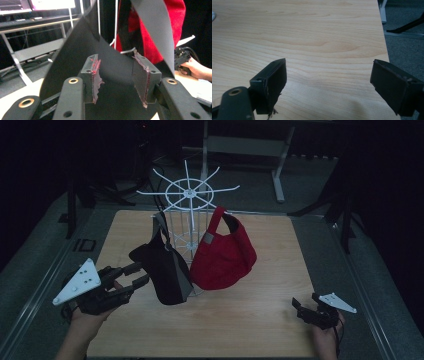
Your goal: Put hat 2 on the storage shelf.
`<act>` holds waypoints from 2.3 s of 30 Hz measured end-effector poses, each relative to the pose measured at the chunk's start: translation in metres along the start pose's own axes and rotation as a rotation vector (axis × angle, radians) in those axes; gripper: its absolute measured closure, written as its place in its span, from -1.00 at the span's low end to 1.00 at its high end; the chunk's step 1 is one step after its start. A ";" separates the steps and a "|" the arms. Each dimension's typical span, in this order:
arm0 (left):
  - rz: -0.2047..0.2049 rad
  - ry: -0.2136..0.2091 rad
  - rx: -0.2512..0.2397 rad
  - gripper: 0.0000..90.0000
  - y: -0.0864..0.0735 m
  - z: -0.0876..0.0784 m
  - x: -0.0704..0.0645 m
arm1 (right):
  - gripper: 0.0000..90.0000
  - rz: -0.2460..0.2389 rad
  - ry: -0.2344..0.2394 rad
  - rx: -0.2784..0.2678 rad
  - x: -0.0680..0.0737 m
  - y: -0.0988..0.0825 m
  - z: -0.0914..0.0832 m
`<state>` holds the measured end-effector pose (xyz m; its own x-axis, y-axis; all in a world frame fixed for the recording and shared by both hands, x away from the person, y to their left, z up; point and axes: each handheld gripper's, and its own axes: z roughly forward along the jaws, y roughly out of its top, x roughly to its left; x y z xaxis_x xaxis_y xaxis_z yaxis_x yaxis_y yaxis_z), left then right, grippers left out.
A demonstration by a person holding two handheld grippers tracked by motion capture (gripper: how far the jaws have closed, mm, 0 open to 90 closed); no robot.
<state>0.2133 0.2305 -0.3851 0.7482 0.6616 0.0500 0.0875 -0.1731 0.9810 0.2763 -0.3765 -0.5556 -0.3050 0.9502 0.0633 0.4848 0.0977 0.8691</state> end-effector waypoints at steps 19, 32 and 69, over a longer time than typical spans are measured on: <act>-0.082 0.024 0.047 0.21 -0.065 0.006 0.010 | -0.70 -0.006 -0.002 -0.002 0.000 0.000 0.000; -0.175 0.035 0.156 -0.01 -0.117 0.014 0.022 | -0.70 -0.009 -0.003 -0.001 0.001 0.000 0.000; -0.191 0.273 0.318 -0.81 -0.175 0.012 0.018 | -0.70 -0.021 -0.017 -0.005 0.002 -0.001 -0.001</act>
<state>0.2193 0.2645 -0.5581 0.5022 0.8639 -0.0368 0.4362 -0.2164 0.8735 0.2744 -0.3746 -0.5556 -0.3012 0.9528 0.0373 0.4747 0.1159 0.8725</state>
